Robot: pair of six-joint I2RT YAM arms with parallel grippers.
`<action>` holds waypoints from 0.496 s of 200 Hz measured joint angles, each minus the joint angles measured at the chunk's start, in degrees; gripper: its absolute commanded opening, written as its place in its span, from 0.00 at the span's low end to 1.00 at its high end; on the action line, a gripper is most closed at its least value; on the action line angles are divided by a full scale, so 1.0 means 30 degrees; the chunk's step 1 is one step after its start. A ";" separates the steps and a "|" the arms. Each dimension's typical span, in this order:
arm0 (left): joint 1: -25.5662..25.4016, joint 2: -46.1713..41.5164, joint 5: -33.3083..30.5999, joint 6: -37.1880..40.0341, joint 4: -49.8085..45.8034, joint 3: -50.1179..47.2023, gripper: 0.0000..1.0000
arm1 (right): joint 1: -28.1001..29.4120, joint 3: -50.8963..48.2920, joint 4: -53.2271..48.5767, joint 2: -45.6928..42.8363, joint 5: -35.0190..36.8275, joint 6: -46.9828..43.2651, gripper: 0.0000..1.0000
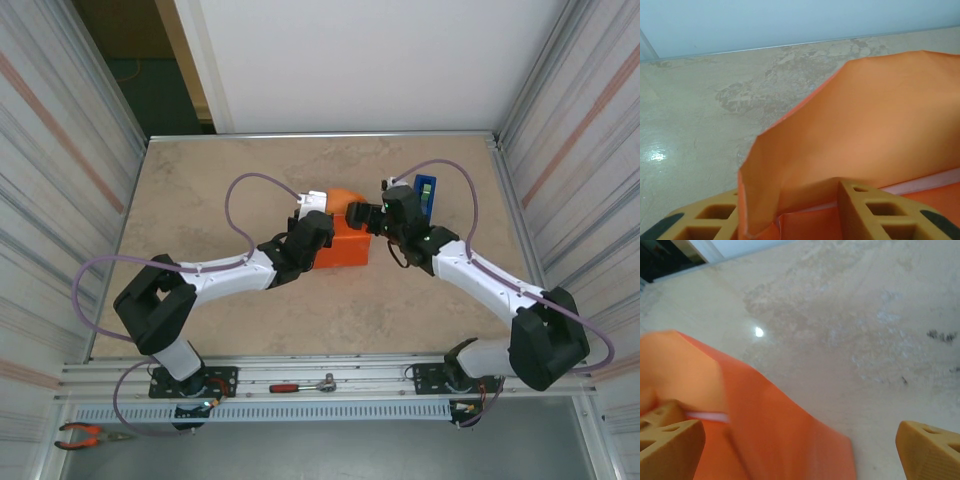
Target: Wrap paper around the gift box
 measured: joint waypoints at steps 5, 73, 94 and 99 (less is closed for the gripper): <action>0.0000 0.0000 0.0000 0.0000 0.0000 0.0000 0.42 | 0.0007 -0.0175 -0.0015 0.0007 0.0044 0.0102 0.96; 0.0000 -0.0007 -0.0058 0.0029 0.0000 0.0000 0.42 | 0.0393 -0.1166 0.1384 0.0736 0.0852 0.1166 0.88; 0.0007 -0.0197 0.0051 0.0168 -0.0284 0.0000 0.46 | 0.0423 -0.1479 0.1945 0.0736 0.0918 0.1632 0.88; 0.0007 -0.0306 0.0197 0.0168 -0.0459 -0.0007 0.48 | 0.0430 -0.1515 0.2018 0.0736 0.0940 0.1741 0.88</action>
